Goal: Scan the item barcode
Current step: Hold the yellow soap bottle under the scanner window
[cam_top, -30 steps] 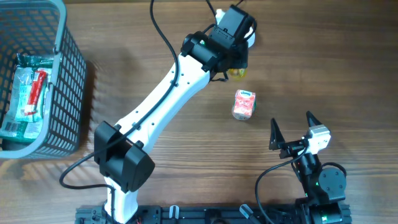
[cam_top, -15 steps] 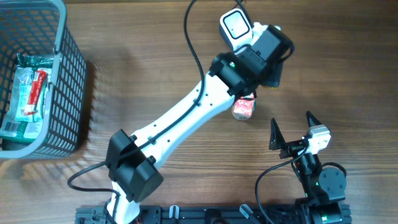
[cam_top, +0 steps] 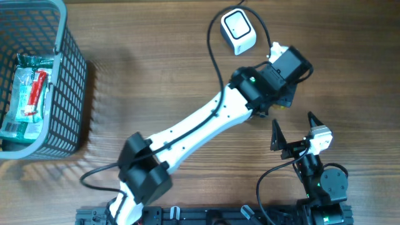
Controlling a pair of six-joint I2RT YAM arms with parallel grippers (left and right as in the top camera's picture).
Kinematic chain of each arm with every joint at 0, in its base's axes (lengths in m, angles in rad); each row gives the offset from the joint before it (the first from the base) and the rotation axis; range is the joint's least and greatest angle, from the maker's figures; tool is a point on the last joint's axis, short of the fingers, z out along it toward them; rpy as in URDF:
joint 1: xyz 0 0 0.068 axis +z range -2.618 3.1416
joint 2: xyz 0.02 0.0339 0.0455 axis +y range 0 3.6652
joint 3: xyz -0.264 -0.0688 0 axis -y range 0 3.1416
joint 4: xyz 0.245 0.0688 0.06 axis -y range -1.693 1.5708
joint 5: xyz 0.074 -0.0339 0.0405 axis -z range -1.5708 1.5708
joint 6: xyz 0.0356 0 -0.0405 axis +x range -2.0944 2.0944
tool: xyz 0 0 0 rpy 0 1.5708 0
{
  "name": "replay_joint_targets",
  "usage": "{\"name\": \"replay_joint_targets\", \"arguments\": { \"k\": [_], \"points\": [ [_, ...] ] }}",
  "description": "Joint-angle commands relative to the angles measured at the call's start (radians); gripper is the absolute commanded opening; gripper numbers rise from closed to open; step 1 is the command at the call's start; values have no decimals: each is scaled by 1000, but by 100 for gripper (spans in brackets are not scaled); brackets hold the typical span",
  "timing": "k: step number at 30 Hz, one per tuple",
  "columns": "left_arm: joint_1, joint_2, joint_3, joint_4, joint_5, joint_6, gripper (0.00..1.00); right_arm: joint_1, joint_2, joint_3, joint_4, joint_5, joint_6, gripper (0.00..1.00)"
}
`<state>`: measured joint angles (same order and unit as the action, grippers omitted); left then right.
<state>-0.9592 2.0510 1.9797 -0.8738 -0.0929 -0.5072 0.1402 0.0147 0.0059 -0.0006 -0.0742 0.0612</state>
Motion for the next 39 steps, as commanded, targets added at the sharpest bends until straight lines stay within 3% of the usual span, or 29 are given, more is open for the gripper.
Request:
{"name": "replay_joint_targets", "arguments": {
  "k": [1, 26, 39],
  "points": [
    [-3, 65, 16, 6, -14, -10, 4, -5, -4, -1, 3, -2, -8, 100],
    [-8, 93, 16, -95, -188, 59, 4, -5, -4, -1, 3, -1, -8, 100],
    [-14, 133, 16, -118, -175, 58, 6, -5, -4, -1, 3, -2, -8, 100]
  ]
}}
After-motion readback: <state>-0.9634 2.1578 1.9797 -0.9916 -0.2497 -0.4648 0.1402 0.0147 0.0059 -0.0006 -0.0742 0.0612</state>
